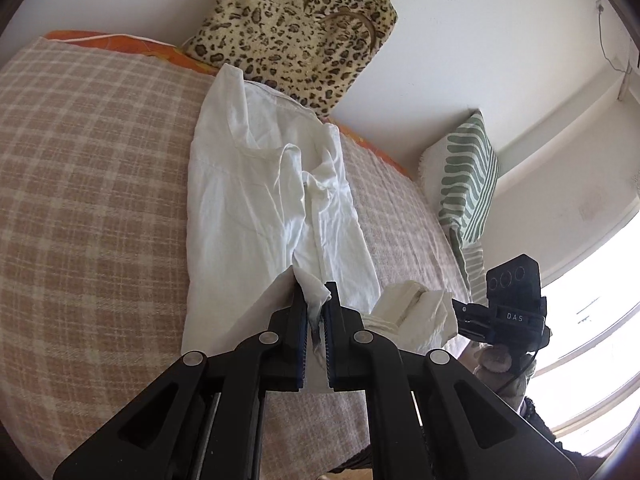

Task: Fold small clothes
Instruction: 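Pinch the shirt strip's hem end with both tools, then fold the hem end up over the strip with both tools and release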

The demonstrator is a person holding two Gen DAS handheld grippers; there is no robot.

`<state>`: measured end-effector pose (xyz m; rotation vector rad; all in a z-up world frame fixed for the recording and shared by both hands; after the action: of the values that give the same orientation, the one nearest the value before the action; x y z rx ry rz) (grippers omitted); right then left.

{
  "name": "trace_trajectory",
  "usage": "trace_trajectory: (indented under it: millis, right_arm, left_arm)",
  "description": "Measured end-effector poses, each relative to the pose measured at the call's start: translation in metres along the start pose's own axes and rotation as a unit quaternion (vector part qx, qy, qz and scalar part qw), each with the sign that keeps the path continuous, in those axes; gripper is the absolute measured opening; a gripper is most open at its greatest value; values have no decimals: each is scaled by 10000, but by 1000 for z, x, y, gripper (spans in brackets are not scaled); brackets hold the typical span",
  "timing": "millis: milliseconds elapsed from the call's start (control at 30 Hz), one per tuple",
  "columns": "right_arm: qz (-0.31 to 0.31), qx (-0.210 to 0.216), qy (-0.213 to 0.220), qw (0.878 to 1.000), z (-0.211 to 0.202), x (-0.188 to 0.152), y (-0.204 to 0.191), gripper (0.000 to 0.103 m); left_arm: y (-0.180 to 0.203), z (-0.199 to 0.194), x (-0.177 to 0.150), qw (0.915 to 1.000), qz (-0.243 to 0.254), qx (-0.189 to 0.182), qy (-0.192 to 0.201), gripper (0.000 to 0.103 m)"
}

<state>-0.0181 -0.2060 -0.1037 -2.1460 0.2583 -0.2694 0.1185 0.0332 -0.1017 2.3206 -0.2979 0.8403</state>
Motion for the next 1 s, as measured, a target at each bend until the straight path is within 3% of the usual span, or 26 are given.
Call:
trace_trajectory:
  millis: [300,667,767,833,900,1000]
  right_arm:
    - [304,-403,78,9987,31,48,22,8]
    - [405,-580,-24,9975,53,66,33,8]
    - [269,-619,9,9977,52,68,27,8]
    - [123,-659,37,9977,50,68,21,9]
    - [-2,-658,106,9978,49,68,14,12]
    - [-269,-659,332,9969,38,68,4,32]
  left_arm:
    - [-37,41,17,9991,-185,355,-170,6]
    - [-58,51,17,9958,-421,773,-254,9]
    - [-62,46,20,9945,-587,838,-221,20]
    - [-65,37,21,9920,-715,1032,-144,46]
    - [-68,27,23,9914,-736,1079,40,47]
    - [-72,14,25,9900,-696,1211,181,47]
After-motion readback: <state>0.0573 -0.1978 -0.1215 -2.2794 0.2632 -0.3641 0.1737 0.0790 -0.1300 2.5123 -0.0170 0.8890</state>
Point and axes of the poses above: each gripper's, at about its wrist camera, not at the fingertips, and z roughly the way its jaws point, y to its right, x to its top, the point moved 3 cm from there along z, roughly the way its jaws point, and after that the axes turned 15 degrees about z, right-handed, at the moved point
